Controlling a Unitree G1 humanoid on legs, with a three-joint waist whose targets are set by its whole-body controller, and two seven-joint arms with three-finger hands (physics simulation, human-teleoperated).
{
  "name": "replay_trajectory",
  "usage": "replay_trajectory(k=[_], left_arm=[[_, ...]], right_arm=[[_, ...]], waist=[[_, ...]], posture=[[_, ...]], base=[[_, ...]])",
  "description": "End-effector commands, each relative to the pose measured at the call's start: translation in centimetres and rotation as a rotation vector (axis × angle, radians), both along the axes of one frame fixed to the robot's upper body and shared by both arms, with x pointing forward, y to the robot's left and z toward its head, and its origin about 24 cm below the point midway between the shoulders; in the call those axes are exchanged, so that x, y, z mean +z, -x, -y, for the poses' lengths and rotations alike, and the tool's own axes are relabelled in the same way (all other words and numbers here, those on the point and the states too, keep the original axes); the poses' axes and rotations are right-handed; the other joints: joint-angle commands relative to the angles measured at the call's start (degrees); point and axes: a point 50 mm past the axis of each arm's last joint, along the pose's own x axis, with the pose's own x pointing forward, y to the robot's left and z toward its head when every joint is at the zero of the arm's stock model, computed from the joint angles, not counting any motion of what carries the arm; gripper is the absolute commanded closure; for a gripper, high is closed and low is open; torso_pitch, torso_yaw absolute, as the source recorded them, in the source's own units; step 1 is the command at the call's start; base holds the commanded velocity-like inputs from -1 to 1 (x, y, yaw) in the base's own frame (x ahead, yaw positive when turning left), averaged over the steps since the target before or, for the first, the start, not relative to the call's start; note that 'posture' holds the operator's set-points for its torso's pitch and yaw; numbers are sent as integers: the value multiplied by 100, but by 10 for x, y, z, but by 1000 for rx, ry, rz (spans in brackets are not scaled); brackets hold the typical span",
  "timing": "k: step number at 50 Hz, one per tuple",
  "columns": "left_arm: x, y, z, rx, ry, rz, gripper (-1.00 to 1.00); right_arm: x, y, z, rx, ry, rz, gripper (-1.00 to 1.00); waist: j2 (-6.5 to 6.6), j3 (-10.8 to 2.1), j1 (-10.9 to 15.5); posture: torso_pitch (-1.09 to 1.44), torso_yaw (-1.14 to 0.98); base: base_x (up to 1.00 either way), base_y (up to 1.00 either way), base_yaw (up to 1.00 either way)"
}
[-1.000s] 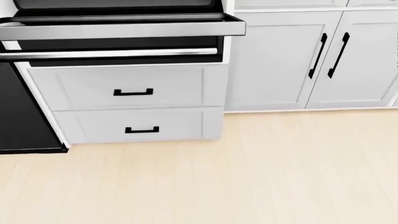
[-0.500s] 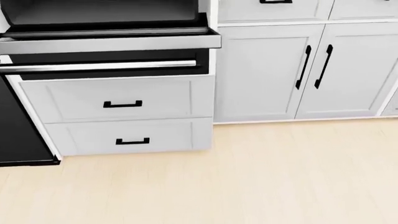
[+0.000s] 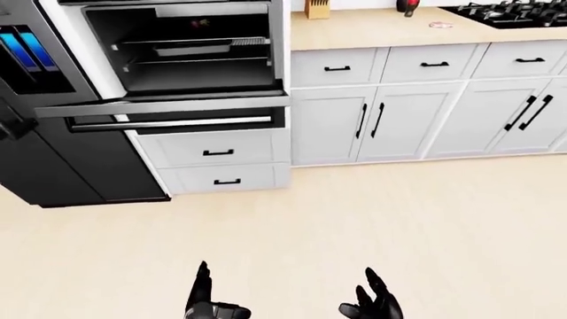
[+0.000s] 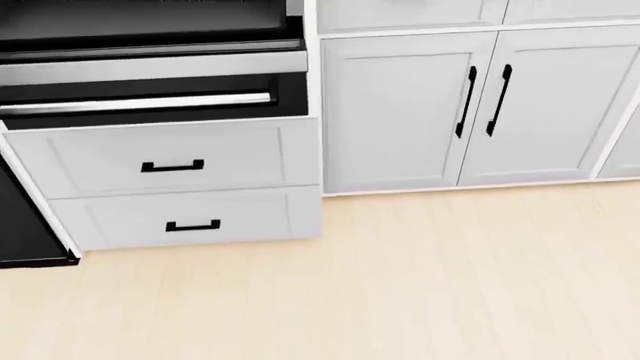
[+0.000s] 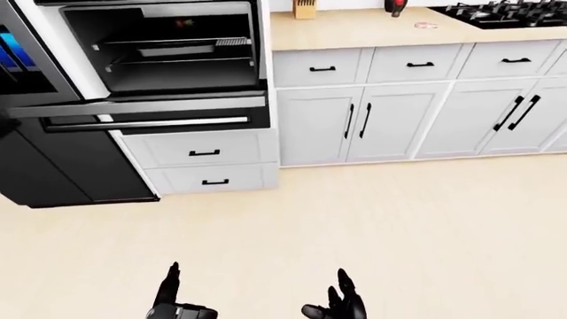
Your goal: Close the oven door.
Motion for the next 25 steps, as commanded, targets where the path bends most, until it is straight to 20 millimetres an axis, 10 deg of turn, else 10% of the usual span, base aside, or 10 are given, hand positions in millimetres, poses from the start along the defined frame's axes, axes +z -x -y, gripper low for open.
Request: replay_trajectory(k=[1, 7, 11, 25], left_arm=[[8, -14, 3, -17, 0, 62, -100], [8, -14, 3, -18, -1, 61, -100], [8, -14, 4, -19, -2, 60, -100], [8, -14, 3, -16, -2, 61, -100]], right_arm=[[7, -11, 10, -8, 34, 58, -100], [8, -11, 9, -6, 32, 58, -100], [8, -12, 9, -4, 31, 57, -100], [7, -10, 10, -8, 29, 60, -100]], waist=[[-9, -103, -21], [-326, -50, -30], [-972, -158, -67], [-95, -37, -70]], posture=[[0, 0], [0, 0], [0, 0], [0, 0]], base=[[0, -19, 0], [0, -19, 0], [0, -19, 0], [0, -18, 0]])
